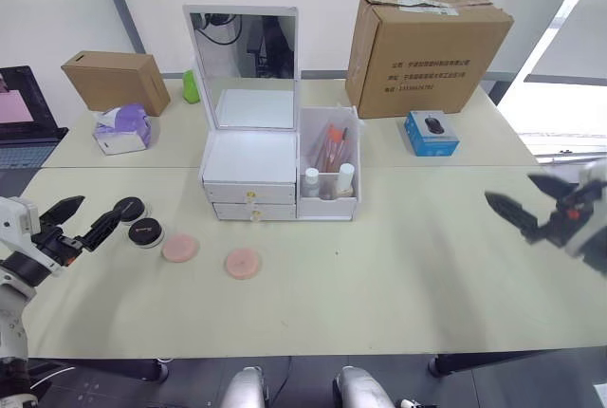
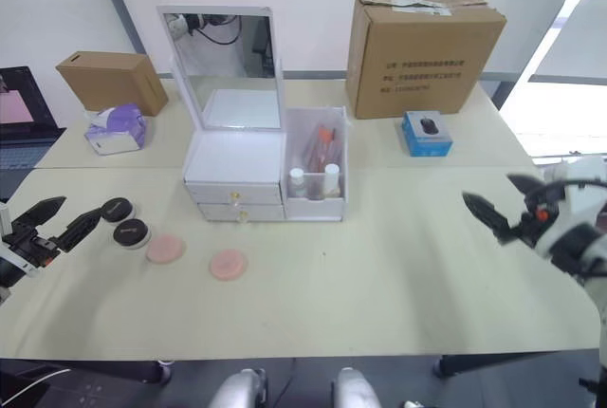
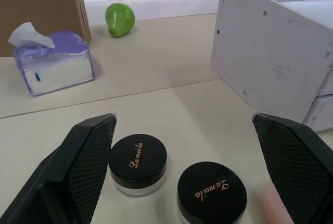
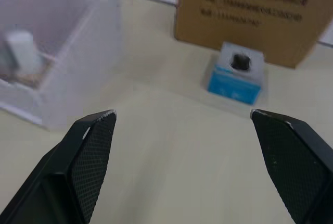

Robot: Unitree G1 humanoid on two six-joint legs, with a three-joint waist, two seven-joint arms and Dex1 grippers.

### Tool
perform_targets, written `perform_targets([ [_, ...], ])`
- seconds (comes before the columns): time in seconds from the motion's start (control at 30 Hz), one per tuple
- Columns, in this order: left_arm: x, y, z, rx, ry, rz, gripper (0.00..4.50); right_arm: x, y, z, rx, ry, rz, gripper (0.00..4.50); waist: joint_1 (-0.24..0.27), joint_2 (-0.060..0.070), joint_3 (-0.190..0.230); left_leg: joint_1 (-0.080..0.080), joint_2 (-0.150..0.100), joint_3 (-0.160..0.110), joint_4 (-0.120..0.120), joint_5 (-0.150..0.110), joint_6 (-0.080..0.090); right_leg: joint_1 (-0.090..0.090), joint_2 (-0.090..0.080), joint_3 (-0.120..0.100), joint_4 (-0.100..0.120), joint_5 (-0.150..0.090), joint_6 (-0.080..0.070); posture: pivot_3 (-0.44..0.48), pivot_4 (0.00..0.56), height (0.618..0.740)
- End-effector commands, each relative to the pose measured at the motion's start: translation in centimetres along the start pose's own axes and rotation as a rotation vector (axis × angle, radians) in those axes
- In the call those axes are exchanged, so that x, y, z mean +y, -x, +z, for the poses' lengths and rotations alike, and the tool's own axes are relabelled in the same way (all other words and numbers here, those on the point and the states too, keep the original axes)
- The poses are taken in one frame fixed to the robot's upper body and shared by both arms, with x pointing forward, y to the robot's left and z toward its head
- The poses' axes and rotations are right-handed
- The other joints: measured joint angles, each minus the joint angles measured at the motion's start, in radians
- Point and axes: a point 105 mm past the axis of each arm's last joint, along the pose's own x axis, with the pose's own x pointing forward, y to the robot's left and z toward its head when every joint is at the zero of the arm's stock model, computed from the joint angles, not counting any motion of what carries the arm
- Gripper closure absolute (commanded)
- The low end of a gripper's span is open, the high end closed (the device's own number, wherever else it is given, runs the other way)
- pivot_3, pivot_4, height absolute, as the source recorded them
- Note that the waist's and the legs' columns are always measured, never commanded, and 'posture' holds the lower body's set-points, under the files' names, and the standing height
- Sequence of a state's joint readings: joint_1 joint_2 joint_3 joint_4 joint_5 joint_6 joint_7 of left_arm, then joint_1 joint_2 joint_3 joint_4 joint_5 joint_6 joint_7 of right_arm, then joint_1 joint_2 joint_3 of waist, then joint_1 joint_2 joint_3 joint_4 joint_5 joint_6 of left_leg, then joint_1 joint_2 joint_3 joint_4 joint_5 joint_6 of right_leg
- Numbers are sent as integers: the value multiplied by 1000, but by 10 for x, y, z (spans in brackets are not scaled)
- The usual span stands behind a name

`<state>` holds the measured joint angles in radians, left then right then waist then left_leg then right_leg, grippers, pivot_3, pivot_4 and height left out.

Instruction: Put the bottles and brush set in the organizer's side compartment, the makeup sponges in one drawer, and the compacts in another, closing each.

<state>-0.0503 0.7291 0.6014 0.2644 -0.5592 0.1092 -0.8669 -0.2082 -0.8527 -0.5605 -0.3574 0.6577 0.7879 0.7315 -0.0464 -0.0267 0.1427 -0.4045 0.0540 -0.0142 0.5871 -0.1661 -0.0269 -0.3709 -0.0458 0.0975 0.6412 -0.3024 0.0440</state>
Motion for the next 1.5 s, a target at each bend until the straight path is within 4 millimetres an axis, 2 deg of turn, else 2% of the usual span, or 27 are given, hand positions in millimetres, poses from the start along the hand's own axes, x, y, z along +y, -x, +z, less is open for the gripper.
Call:
perform_targets([
  [0.03,-5,8,17,-72,-26,61,0,44,-7,34,-41,54,273,31,4,0,0,0,0,0,0,0,0,0,0,0,0,0,0,0,150,740],
  [0.13,-26,15,8,-60,-1,62,0,68,-10,58,-67,50,453,31,10,-2,0,0,8,9,0,0,0,0,0,-2,-3,-1,-1,0,150,740],
  [0.27,-53,25,-6,-25,53,60,0,95,-7,71,-51,148,638,31,18,-3,0,-2,16,21,0,-1,-2,0,-2,-4,-10,0,-10,0,150,740],
  [0.33,-63,30,-10,-14,70,75,0,98,-11,77,-73,186,646,31,22,-4,-1,-2,16,24,0,-6,-10,-1,-3,-4,-12,0,-10,0,150,740],
  [0.43,-85,32,-16,35,2,33,0,102,-13,79,-63,161,687,31,28,-4,0,-2,15,28,0,-6,-10,-3,-6,-4,-12,0,-10,0,150,740],
  [0.53,-106,31,-20,47,10,17,0,105,-17,87,-134,158,684,31,31,-4,-1,-3,14,34,1,-6,-10,-4,-9,-3,-12,2,-13,0,150,740],
  [0.67,-138,25,-23,50,10,-13,0,112,-11,89,-70,32,787,31,33,-5,-1,-5,14,40,2,-6,-10,-6,-11,-3,-13,3,-15,0,150,740],
  [0.83,-172,19,-28,49,56,-43,0,113,-9,83,-11,19,780,31,33,-5,-1,-5,14,41,3,-6,-10,-5,-11,-2,-13,3,-14,0,150,740],
  [0.9,-182,15,-25,18,44,-69,0,115,-8,79,2,19,779,31,32,-5,-1,-5,13,41,3,-6,-10,-5,-11,-2,-13,2,-10,0,150,740],
  [1.0,-188,-3,-17,-58,68,-38,0,115,-11,80,3,3,755,31,34,-5,-1,-6,13,41,4,-6,-9,-6,-10,-1,-13,1,-3,0,150,740],
  [1.1,-194,-19,-17,-85,72,-47,0,115,-12,80,11,10,745,31,34,-5,-2,-6,13,41,4,-1,-2,-5,-10,-2,-13,2,-2,0,150,740],
  [1.33,-215,-48,-22,-125,92,-73,0,118,-11,78,26,31,726,31,32,-4,-2,-6,13,40,4,-1,-1,0,-9,0,-14,3,0,0,150,740],
  [1.5,-226,-58,-20,-142,115,-75,0,118,-8,80,30,37,717,31,32,-3,-2,-6,13,40,4,-1,-1,0,-9,0,-14,3,1,0,150,740],
])
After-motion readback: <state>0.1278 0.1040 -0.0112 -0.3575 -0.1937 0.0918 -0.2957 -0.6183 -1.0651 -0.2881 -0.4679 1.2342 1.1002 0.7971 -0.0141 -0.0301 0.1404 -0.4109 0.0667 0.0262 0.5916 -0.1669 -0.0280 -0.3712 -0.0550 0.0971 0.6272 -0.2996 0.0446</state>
